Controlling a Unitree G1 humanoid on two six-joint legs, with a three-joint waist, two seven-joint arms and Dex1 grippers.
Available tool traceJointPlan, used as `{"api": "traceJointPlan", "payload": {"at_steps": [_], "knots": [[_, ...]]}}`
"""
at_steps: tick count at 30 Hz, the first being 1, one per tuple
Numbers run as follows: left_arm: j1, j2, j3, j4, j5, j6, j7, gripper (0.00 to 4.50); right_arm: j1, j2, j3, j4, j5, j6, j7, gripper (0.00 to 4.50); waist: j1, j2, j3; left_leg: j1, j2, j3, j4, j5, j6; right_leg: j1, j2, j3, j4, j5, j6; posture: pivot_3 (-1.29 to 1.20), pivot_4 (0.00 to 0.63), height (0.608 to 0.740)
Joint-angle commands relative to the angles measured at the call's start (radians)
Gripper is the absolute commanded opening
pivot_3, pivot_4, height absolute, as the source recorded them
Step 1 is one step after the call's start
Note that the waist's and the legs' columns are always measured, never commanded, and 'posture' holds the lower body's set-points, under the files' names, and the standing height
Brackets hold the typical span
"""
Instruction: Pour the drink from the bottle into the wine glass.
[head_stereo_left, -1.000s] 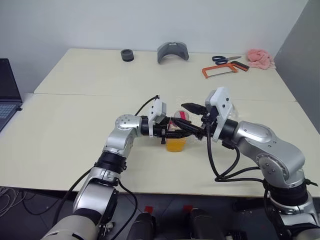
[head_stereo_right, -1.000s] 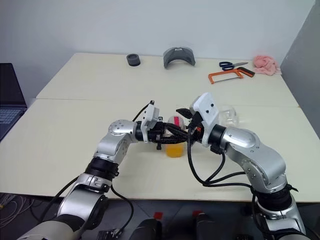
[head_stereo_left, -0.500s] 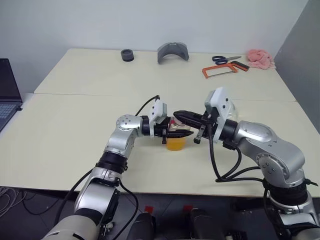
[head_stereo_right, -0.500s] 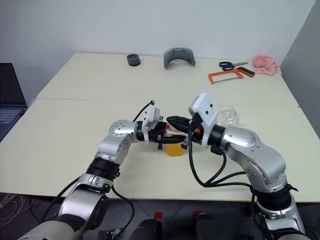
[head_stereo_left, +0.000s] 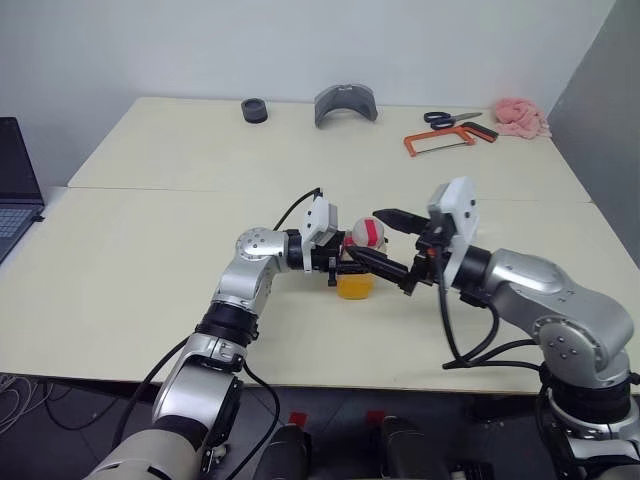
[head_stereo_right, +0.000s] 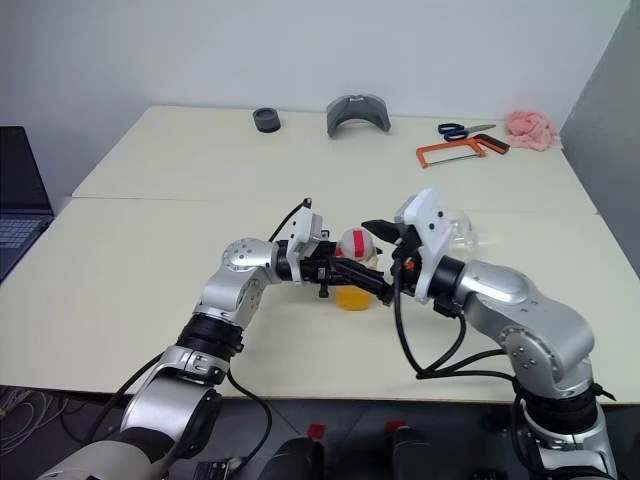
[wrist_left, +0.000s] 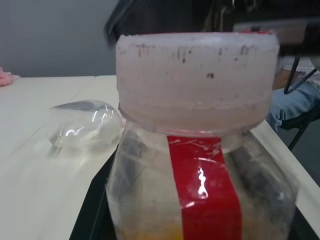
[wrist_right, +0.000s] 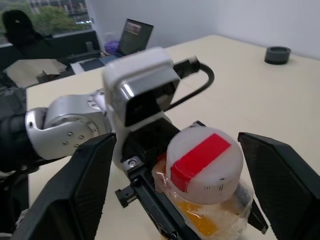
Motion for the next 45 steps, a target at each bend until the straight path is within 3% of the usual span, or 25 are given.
{"api": "traceJointPlan", "payload": {"at_steps": [1, 24, 27, 32, 40, 42, 45], "knots": [[-0.027, -0.006, 0.016, -0.053, -0.017, -0.026, 0.008, 1.73, -0.013, 0.026, 0.002, -0.002, -0.033, -0.028, -0.033, 4.09, 0.000, 0.000, 0.000, 0.000, 0.000, 0.000, 0.000, 0.000, 0.000, 0.000, 0.000, 0.000, 0.000, 0.000, 0.000, 0.00, 0.150, 0.740], [-0.019, 0.003, 0.017, -0.054, -0.016, -0.027, 0.018, 1.73, 0.005, 0.066, 0.031, 0.016, -0.091, -0.096, -0.007, 4.09, 0.000, 0.000, 0.000, 0.000, 0.000, 0.000, 0.000, 0.000, 0.000, 0.000, 0.000, 0.000, 0.000, 0.000, 0.000, 0.00, 0.150, 0.740], [-0.017, 0.004, 0.017, -0.054, -0.016, -0.027, 0.018, 1.73, 0.008, 0.069, 0.035, 0.017, -0.097, -0.102, -0.006, 3.52, 0.000, 0.000, 0.000, 0.000, 0.000, 0.000, 0.000, 0.000, 0.000, 0.000, 0.000, 0.000, 0.000, 0.000, 0.000, 0.00, 0.150, 0.740], [-0.013, 0.004, 0.016, -0.059, -0.017, -0.025, 0.018, 1.73, 0.011, 0.078, 0.036, 0.020, -0.105, -0.121, 0.003, 1.97, 0.000, 0.000, 0.000, 0.000, 0.000, 0.000, 0.000, 0.000, 0.000, 0.000, 0.000, 0.000, 0.000, 0.000, 0.000, 0.00, 0.150, 0.740], [0.004, 0.007, 0.011, -0.085, -0.028, 0.003, 0.012, 1.73, 0.020, 0.072, 0.056, 0.041, -0.124, -0.197, 0.072, 1.97, 0.000, 0.000, 0.000, 0.000, 0.000, 0.000, 0.000, 0.000, 0.000, 0.000, 0.000, 0.000, 0.000, 0.000, 0.000, 0.00, 0.150, 0.740], [0.002, 0.010, 0.008, -0.091, -0.034, 0.021, 0.000, 1.73, 0.000, 0.039, 0.069, 0.082, -0.130, -0.262, 0.178, 1.97, 0.000, 0.000, 0.000, 0.000, 0.000, 0.000, 0.000, 0.000, 0.000, 0.000, 0.000, 0.000, 0.000, 0.000, 0.000, 0.00, 0.150, 0.740], [-0.005, 0.019, -0.002, -0.094, -0.041, 0.049, -0.034, 1.71, -0.109, -0.058, 0.091, 0.225, -0.132, -0.367, 0.460, 1.97, -0.002, 0.000, 0.000, 0.000, -0.001, 0.003, 0.000, 0.000, 0.000, 0.000, 0.000, 0.000, 0.000, 0.000, 0.000, 0.00, 0.150, 0.740]]}}
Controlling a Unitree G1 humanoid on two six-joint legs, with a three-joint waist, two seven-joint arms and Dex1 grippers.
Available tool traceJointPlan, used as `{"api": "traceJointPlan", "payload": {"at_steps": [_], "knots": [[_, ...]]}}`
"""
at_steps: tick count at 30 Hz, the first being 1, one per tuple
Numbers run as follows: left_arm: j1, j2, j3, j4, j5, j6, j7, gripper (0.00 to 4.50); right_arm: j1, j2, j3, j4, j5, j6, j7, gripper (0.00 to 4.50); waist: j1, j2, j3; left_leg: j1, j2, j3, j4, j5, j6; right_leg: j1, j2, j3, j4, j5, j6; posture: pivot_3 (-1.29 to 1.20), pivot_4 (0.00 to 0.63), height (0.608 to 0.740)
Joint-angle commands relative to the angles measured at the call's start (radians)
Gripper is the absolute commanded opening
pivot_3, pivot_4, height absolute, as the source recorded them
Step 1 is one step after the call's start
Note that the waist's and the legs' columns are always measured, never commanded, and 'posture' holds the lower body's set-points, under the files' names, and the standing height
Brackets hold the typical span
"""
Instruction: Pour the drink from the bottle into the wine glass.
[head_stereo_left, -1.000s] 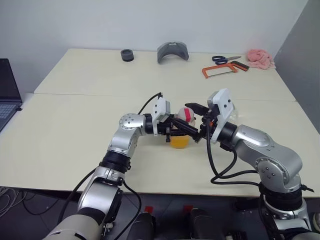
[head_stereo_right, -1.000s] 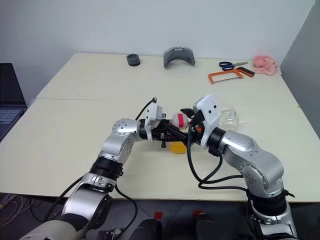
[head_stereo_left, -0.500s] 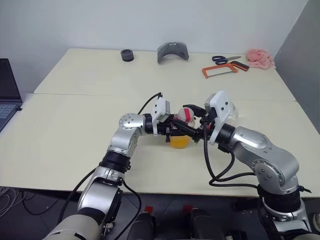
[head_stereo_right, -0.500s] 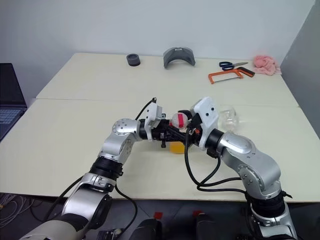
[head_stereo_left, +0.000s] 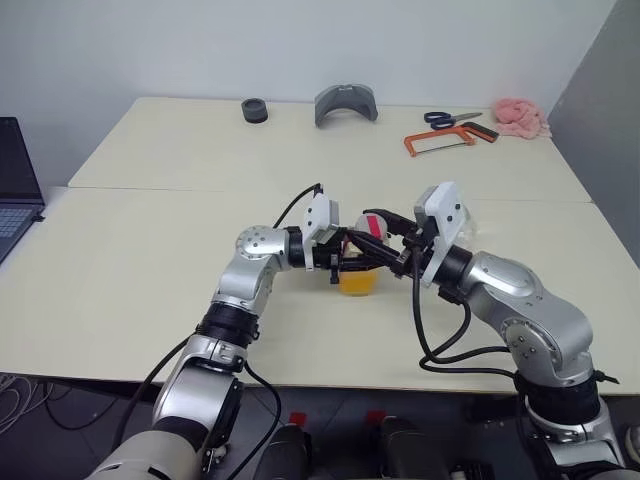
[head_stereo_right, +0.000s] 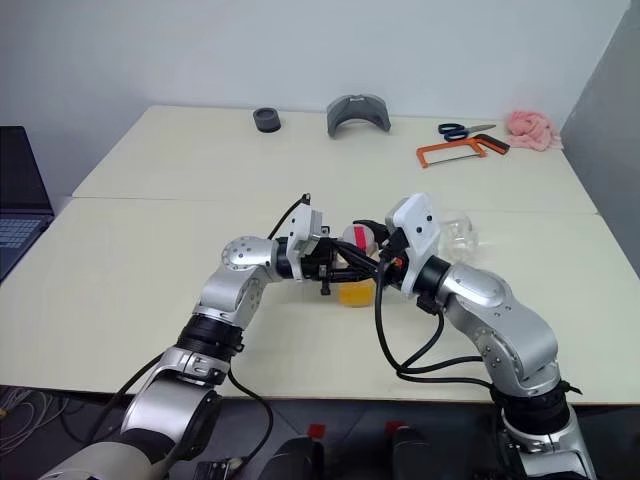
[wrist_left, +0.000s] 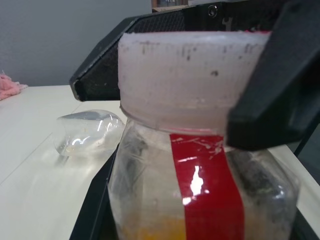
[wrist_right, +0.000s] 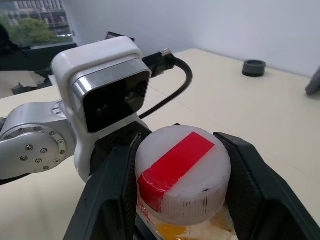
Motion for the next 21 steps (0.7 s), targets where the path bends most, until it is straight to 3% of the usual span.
{"api": "traceJointPlan", "payload": {"at_steps": [1, 5, 9, 10, 17, 21], "knots": [[-0.018, 0.005, -0.004, -0.044, -0.034, 0.033, -0.042, 1.71, -0.144, -0.099, 0.052, 0.116, 0.011, -0.136, 0.349, 1.97, -0.002, 0.001, 0.000, 0.000, 0.000, 0.001, 0.000, 0.000, 0.000, 0.000, 0.000, 0.000, 0.000, 0.000, 0.000, 0.00, 0.150, 0.740], [-0.027, 0.010, -0.008, -0.046, -0.035, 0.055, -0.074, 1.71, -0.263, -0.180, 0.097, 0.250, 0.024, -0.145, 0.590, 1.97, -0.003, 0.001, 0.001, 0.000, 0.001, 0.001, 0.000, 0.000, 0.000, 0.000, 0.002, -0.001, -0.001, 0.000, 0.000, 0.00, 0.150, 0.740], [-0.037, 0.004, -0.003, -0.037, -0.031, 0.054, -0.071, 1.71, -0.286, -0.180, 0.075, 0.292, 0.011, -0.127, 0.583, 1.97, -0.002, 0.001, 0.001, 0.000, 0.002, 0.000, 0.000, 0.000, 0.000, 0.000, 0.001, -0.001, -0.001, 0.000, 0.000, 0.00, 0.150, 0.740], [-0.038, 0.001, -0.001, -0.037, -0.032, 0.053, -0.066, 1.71, -0.271, -0.177, 0.057, 0.281, 0.008, -0.118, 0.549, 1.97, -0.002, 0.001, 0.001, 0.000, 0.002, 0.000, 0.000, 0.000, 0.000, 0.000, 0.000, -0.001, -0.001, 0.000, 0.000, 0.00, 0.150, 0.740], [-0.034, -0.017, 0.011, -0.025, -0.028, 0.031, -0.022, 1.71, -0.075, -0.160, -0.113, -0.029, 0.067, 0.005, 0.249, 4.38, 0.004, 0.000, 0.001, -0.002, 0.002, -0.006, 0.000, 0.000, 0.000, 0.000, -0.003, -0.001, -0.001, 0.000, 0.000, 0.00, 0.150, 0.740], [-0.042, -0.030, 0.014, -0.005, -0.020, 0.008, -0.002, 1.71, 0.033, -0.084, -0.125, -0.234, 0.083, 0.121, 0.014, 4.39, 0.004, 0.000, 0.001, -0.002, 0.002, -0.007, 0.000, 0.000, 0.000, 0.000, -0.003, -0.001, -0.001, 0.000, 0.000, 0.00, 0.150, 0.740]]}}
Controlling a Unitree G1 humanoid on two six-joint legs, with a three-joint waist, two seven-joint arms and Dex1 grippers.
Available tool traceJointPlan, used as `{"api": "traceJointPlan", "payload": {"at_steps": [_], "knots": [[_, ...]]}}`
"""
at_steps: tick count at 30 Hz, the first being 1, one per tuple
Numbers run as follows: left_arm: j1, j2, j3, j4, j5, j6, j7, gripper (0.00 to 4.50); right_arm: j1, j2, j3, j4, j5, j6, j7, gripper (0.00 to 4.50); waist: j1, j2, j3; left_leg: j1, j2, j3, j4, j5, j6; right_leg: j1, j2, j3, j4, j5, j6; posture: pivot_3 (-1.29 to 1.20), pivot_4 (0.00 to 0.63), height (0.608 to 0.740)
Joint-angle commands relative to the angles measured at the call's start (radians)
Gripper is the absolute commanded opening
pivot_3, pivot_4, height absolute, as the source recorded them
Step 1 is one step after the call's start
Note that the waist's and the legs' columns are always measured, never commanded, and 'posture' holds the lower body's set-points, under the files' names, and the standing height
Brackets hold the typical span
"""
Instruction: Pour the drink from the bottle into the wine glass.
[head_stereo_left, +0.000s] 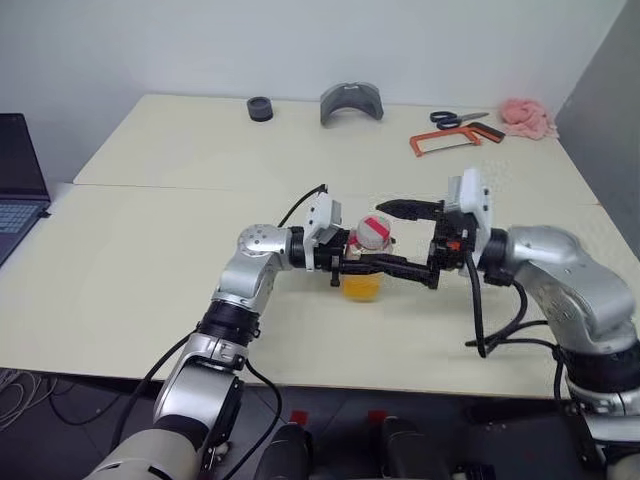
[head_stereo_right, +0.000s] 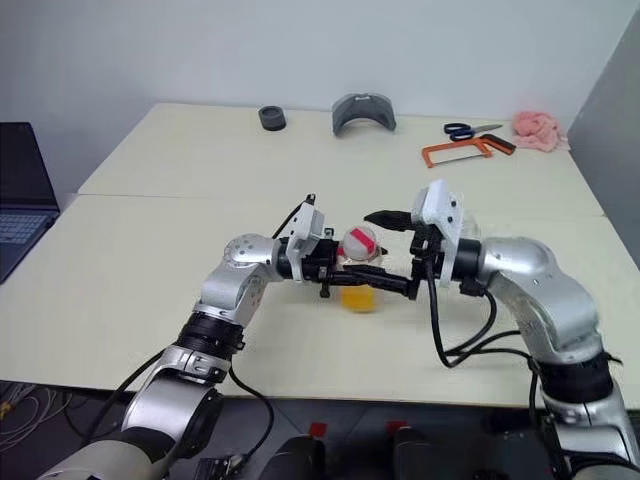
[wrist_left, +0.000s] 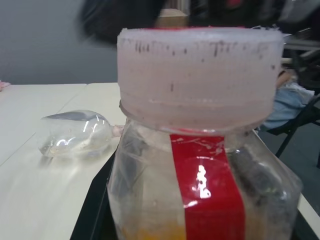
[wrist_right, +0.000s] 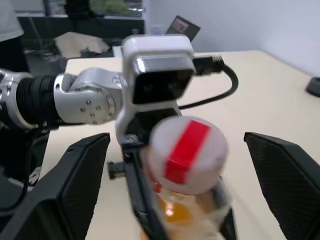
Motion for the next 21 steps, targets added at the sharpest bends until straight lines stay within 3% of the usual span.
{"api": "traceJointPlan", "payload": {"at_steps": [1, 3, 8, 21], "knots": [[-0.038, -0.018, 0.018, 0.011, -0.001, -0.045, 0.023, 1.71, 0.070, 0.109, 0.002, -0.188, -0.017, 0.093, -0.269, 4.39, -0.003, 0.000, 0.000, 0.000, 0.000, 0.000, 0.000, 0.000, 0.000, 0.000, 0.000, 0.000, 0.000, 0.000, 0.000, 0.00, 0.150, 0.740], [-0.049, -0.026, 0.017, 0.033, 0.003, -0.063, 0.028, 1.71, 0.080, 0.190, 0.039, -0.221, -0.083, 0.113, -0.411, 4.39, -0.006, 0.000, 0.000, 0.000, 0.000, 0.000, 0.000, 0.000, 0.000, 0.000, 0.002, 0.000, 0.001, 0.000, 0.000, 0.00, 0.150, 0.740], [-0.071, -0.048, 0.015, 0.078, 0.012, -0.099, 0.029, 1.71, 0.063, 0.267, 0.080, -0.199, -0.171, 0.126, -0.540, 4.39, -0.004, 0.001, 0.000, 0.001, -0.001, 0.001, 0.000, 0.000, 0.000, -0.001, 0.002, 0.001, 0.002, 0.000, 0.000, 0.00, 0.150, 0.740], [-0.076, -0.063, 0.024, 0.119, 0.030, -0.143, 0.025, 1.71, 0.083, 0.321, 0.059, -0.159, -0.190, 0.119, -0.590, 4.39, -0.005, 0.001, 0.000, 0.001, -0.002, 0.001, 0.000, 0.000, 0.000, -0.001, 0.002, 0.001, 0.001, 0.000, 0.000, 0.00, 0.150, 0.740]]}}
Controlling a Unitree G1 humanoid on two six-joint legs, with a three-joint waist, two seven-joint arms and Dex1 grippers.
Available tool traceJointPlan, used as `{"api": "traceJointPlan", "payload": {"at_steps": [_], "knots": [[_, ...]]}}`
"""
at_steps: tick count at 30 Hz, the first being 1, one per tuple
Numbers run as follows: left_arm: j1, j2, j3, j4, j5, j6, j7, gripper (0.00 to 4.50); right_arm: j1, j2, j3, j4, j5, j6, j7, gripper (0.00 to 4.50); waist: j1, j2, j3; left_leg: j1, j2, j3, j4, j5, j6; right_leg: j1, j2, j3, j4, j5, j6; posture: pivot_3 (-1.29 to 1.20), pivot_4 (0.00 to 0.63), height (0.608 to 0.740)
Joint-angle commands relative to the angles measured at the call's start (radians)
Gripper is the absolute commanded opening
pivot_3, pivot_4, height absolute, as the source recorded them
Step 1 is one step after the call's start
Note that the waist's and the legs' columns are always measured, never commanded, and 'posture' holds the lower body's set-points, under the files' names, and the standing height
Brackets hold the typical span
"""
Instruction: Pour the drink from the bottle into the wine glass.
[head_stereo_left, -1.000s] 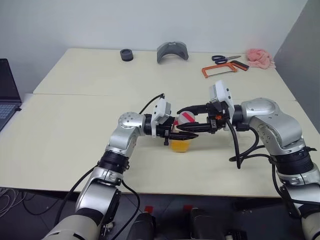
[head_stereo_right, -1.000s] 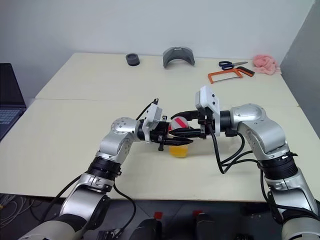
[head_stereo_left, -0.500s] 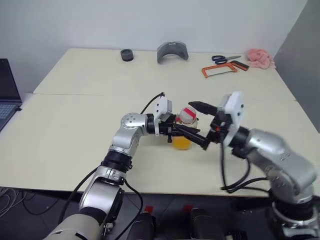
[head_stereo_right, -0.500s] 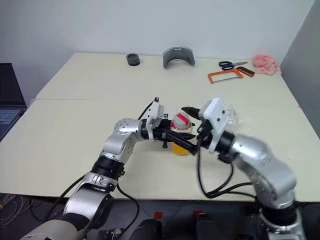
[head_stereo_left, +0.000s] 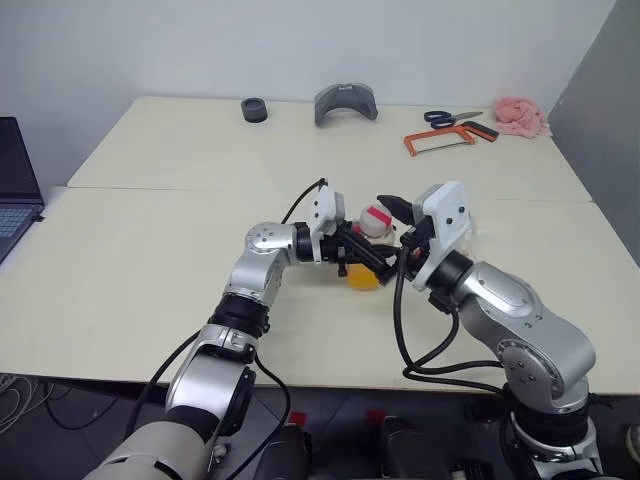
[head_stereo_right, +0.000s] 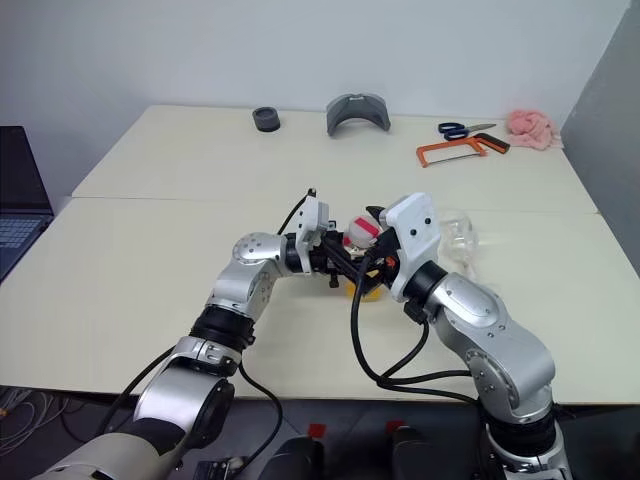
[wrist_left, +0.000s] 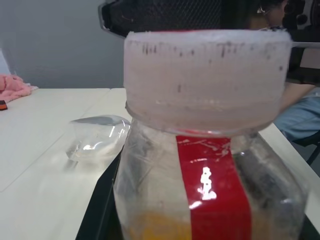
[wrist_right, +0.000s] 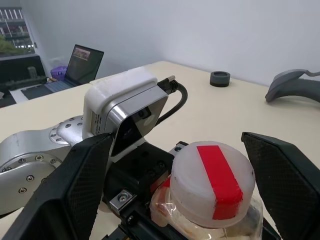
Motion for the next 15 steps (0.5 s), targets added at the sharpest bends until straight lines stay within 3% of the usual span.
{"api": "traceJointPlan", "payload": {"at_steps": [1, 8, 15], "knots": [[-0.019, -0.015, -0.006, -0.029, -0.001, -0.042, -0.012, 1.71, 0.002, -0.002, -0.042, 0.016, -0.052, -0.026, -0.054, 4.39, 0.000, 0.000, 0.000, 0.000, 0.000, 0.000, 0.000, 0.000, 0.000, 0.000, 0.000, 0.000, 0.000, 0.000, 0.000, 0.00, 0.150, 0.740], [-0.014, -0.008, 0.002, -0.027, 0.005, -0.053, -0.002, 1.71, 0.070, -0.050, -0.085, -0.060, 0.041, -0.005, 0.020, 4.39, 0.002, 0.000, 0.000, 0.000, 0.000, 0.000, 0.000, 0.000, 0.000, 0.000, -0.001, 0.000, 0.000, 0.000, 0.000, 0.00, 0.150, 0.740], [-0.014, -0.004, 0.002, -0.026, 0.007, -0.061, -0.001, 1.71, 0.069, -0.033, -0.092, -0.034, 0.018, -0.032, -0.017, 4.39, -0.005, 0.000, 0.000, 0.000, 0.000, 0.001, 0.000, 0.000, 0.000, 0.000, 0.001, 0.000, 0.000, 0.000, 0.000, 0.00, 0.150, 0.740]]}}
